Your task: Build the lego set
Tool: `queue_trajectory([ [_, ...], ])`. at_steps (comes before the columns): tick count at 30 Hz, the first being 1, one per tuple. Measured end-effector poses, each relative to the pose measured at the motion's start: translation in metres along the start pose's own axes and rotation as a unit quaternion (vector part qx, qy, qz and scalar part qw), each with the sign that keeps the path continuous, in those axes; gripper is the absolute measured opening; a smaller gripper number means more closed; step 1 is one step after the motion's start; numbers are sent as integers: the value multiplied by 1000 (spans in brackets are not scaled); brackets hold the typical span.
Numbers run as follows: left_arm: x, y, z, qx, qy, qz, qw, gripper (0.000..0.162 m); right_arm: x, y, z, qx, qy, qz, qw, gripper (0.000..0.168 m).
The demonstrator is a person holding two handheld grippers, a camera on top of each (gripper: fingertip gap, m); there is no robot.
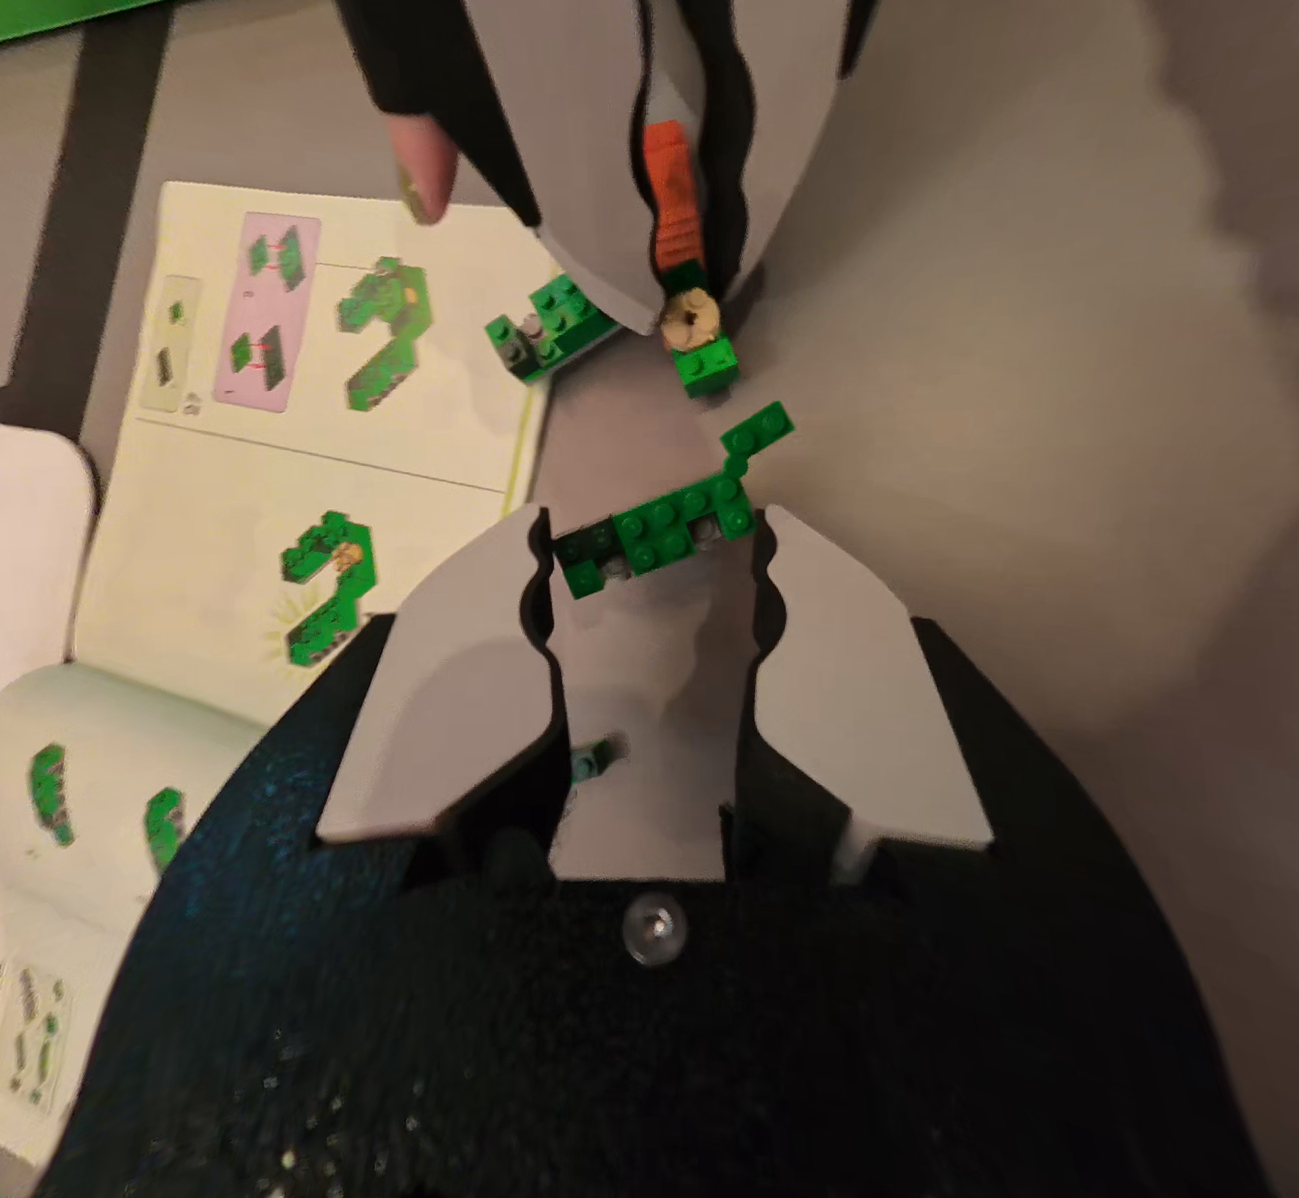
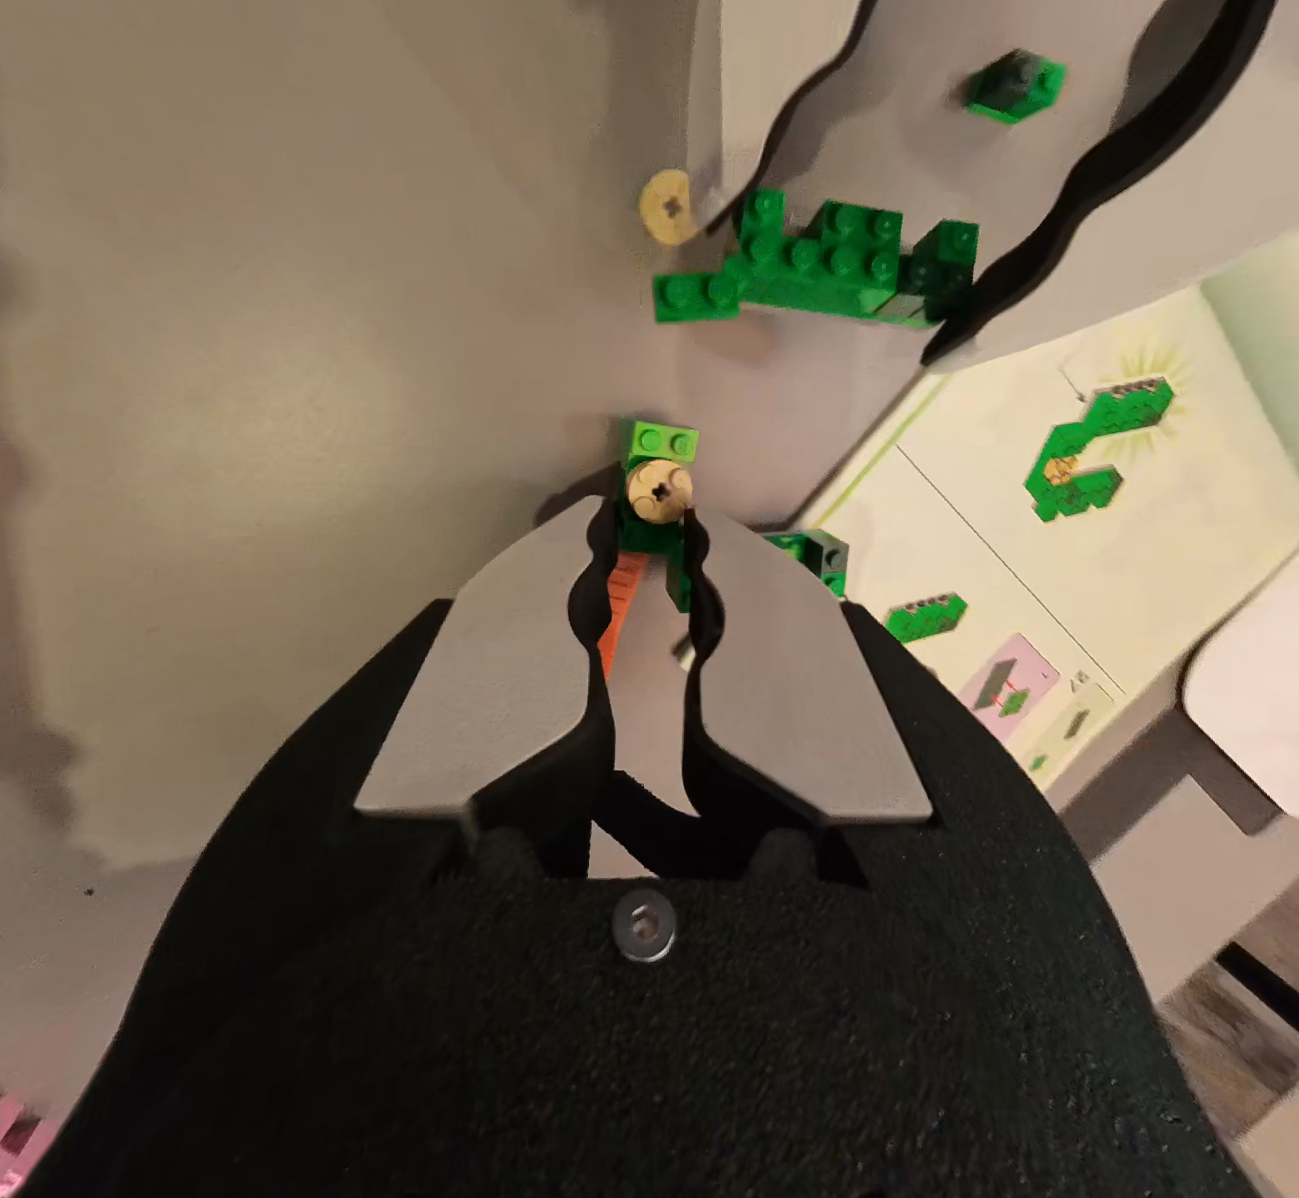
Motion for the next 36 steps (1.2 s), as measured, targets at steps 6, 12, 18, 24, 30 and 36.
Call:
queue_trajectory([
  [6, -17, -2, 8, 14, -13, 120, 993, 54, 7, -14, -2, -36, 52, -96, 993, 17],
  [12, -22, -9, 17, 71, 35, 317, 945, 54, 1, -19, -12, -154, 52, -290, 943, 17],
  [18, -6, -2, 35, 52, 121, 453, 882, 54, -10, -19, -7, -273, 19, -466, 842, 17],
  [24, -4, 10, 44, 40, 141, 458, 877, 54, -10, -4, -8, -326, 13, -476, 817, 17],
  [30, 0, 15, 49, 22, 174, 472, 864, 54, -12, 11, -16, -342, -15, -465, 816, 17],
  [36, 3, 18, 55, 11, 196, 476, 858, 54, -13, 15, -16, -342, -21, -462, 818, 17],
])
Point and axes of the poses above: each gripper's, where its closed fingertips meet, y out along the fingers, z out of its top, x = y × z across the jaws, the point moved 6 cm from there along -y, back along the fingers, and after that the axes turned 15 degrees about -x, right-handed, at the moved point
